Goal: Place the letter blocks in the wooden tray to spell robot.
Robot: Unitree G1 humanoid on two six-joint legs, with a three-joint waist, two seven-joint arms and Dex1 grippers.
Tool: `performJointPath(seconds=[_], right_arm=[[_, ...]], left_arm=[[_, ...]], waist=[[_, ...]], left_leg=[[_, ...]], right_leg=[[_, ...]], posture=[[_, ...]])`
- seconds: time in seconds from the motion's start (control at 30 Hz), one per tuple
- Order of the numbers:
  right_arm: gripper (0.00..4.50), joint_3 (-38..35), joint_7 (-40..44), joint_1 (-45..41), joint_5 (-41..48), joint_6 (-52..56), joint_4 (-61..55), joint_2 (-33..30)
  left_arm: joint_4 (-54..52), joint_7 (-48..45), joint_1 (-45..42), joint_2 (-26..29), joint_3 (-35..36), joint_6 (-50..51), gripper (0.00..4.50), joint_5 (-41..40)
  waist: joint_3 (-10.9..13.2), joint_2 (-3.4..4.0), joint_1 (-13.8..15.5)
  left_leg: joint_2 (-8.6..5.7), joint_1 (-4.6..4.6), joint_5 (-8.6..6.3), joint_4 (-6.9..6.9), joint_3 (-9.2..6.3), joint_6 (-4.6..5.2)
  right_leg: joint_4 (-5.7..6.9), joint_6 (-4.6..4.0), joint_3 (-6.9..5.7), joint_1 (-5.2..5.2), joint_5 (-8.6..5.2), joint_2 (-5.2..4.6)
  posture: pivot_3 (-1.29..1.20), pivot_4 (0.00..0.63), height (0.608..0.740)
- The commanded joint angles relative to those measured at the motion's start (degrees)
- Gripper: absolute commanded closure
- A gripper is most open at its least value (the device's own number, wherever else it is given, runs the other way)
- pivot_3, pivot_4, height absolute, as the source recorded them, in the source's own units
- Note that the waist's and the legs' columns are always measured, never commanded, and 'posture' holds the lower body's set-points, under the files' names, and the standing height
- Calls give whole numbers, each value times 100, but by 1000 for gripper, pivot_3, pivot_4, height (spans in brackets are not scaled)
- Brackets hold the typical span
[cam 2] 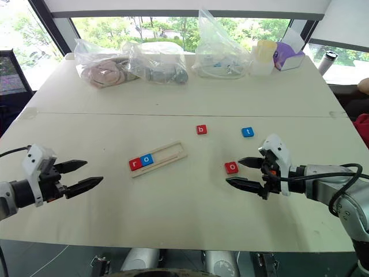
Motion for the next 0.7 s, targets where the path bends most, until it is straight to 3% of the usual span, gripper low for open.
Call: performJointPath(seconds=[0.03,0.27,0.5,0.7], right_arm=[[159,-130,74,-17,-66,-153,-28,-79],[159,-122,168,187,-223,-214,-138,-139],[159,-364,-69,825,286,89,-880,110],[159,-343,-207,778,301,105,-887,113]], left_arm=[[-92,-67,32,102,143,97,0,-114],[33,-86,-47,176,130,-2,0,28],[-45,-203,134,160,104,29,0,-1],[61,-255,87,207,70,-39,0,74]], waist=[[0,0,-10],[0,0,3],[0,0,-5],[0,0,-2]], left_leg=[[0,0,0,0,2,0],[-1,0,0,-1,2,0],[0,-1,0,-2,1,0],[4,1,-1,2,2,0]], right_leg=[[0,0,0,0,0,1],[1,0,0,0,0,2],[-1,0,1,0,0,-1],[-6,0,1,0,0,-3]], posture=[[0,150,740],[0,150,740],[0,150,740],[0,150,740]])
